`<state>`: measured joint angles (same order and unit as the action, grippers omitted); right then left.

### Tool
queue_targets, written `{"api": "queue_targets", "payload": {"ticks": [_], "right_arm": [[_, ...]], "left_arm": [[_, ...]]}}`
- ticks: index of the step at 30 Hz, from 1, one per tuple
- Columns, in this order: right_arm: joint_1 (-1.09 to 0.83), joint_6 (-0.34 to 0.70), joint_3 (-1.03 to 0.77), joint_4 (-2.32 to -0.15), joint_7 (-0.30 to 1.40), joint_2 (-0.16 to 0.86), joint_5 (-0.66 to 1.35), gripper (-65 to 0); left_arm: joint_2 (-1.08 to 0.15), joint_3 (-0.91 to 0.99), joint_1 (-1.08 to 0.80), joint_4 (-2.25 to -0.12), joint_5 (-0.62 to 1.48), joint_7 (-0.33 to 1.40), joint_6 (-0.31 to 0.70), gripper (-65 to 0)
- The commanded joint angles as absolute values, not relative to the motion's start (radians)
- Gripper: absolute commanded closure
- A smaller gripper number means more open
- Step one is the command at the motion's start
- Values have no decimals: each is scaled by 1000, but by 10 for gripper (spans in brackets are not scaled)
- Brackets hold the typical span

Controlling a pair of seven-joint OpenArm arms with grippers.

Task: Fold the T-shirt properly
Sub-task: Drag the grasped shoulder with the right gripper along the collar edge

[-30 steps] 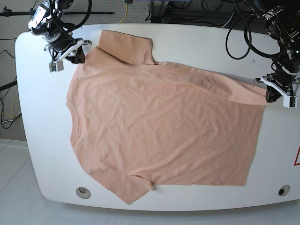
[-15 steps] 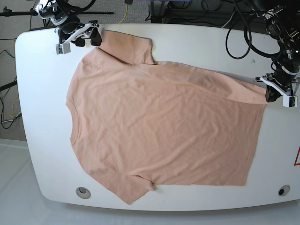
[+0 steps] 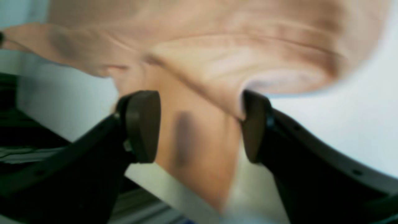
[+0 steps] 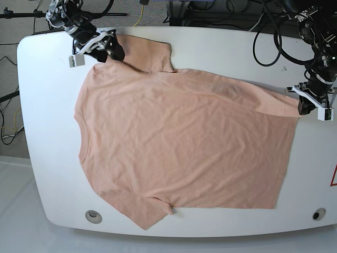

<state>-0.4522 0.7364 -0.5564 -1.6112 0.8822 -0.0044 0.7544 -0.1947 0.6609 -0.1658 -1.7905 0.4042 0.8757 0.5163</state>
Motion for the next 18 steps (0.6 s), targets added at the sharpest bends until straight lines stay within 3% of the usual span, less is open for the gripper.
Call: {"api": "queue_targets", "payload": {"ticks": [1, 15, 18], "right_arm": [[-466, 688, -529, -1560, 1001, -8, 627, -399], [-443, 688, -470, -1521, 998, -8, 625, -393], [-443, 690, -470, -1526, 998, -8, 625, -341]], "left_arm": [[-211, 664, -156, -1807, 418, 858, 516, 0], [-208, 665, -156, -1807, 367, 858, 516, 0], [-208, 664, -154, -1807, 357, 858, 516, 0]]}}
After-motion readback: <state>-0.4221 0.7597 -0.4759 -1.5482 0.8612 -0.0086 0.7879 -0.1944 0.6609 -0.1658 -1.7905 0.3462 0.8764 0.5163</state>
